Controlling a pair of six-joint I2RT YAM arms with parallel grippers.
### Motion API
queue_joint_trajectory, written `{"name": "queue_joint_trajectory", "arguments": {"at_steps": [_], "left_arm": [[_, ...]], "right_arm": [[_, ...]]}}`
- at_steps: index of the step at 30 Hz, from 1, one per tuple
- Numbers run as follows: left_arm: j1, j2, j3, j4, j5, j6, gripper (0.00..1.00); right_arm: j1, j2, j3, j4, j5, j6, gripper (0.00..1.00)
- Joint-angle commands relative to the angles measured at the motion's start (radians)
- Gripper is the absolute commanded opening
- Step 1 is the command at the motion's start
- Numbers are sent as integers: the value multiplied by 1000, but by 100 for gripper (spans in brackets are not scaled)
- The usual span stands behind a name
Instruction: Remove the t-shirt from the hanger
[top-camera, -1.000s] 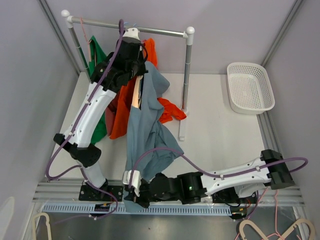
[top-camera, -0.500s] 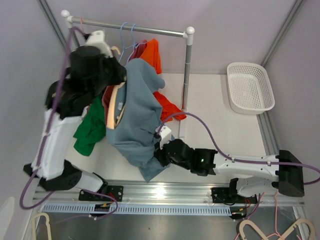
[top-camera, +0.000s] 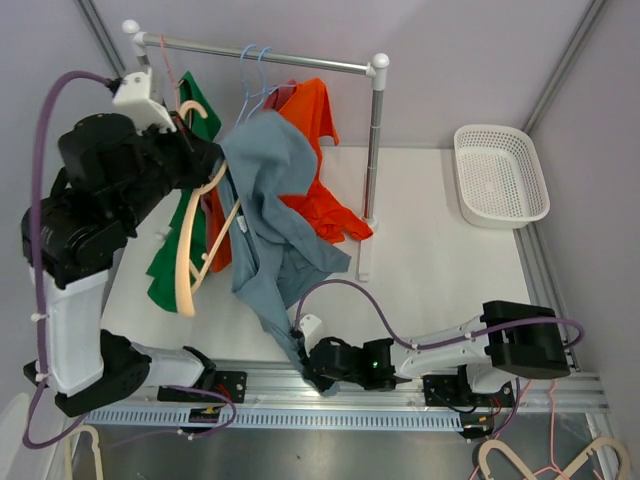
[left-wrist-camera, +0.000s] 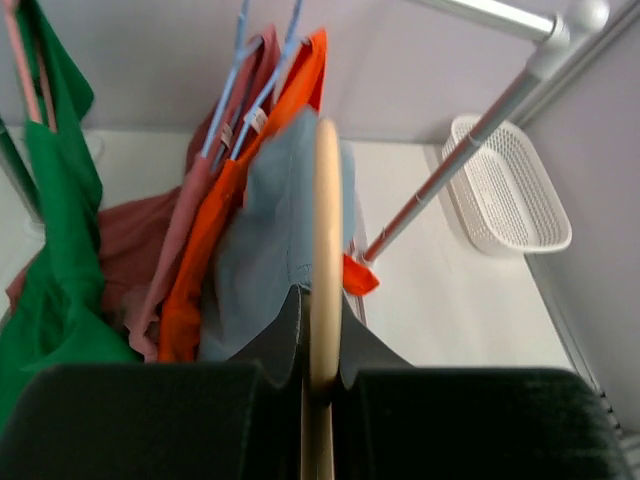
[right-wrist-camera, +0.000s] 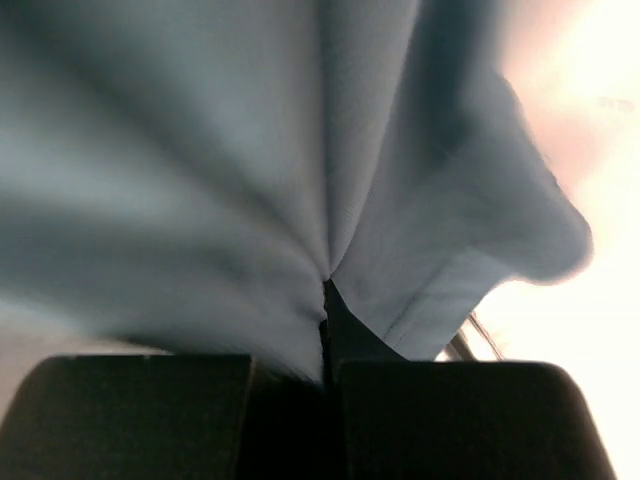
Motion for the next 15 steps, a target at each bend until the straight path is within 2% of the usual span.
{"name": "queue_joint_trajectory", "arguments": {"at_steps": [1,5,7,9,12,13,15], "left_arm": [[8,-16,-7,77,95,-9,1],[8,-94,-65,62,151,-6,1],[7,-132,-73,22,252,-6,1],[5,-187,-181,29,312,-6,1],[2,-379,-464,130,398,-11,1],[2,-493,-578,159,415,-20,1],[2,-601,-728,213,478,-19,1]], "right_arm": [[0,-44,-7,-48,115,65,0],[-78,-138,26,-130,152,9,0],[-114,-185,46,-172,186,-6,0],[-181,-225,77,-226,244,-17,0],[-282,-322,117,-281,341,-11,0],[-315,-342,129,-304,358,0,0],[-373,-391,161,-364,363,9,0]]}}
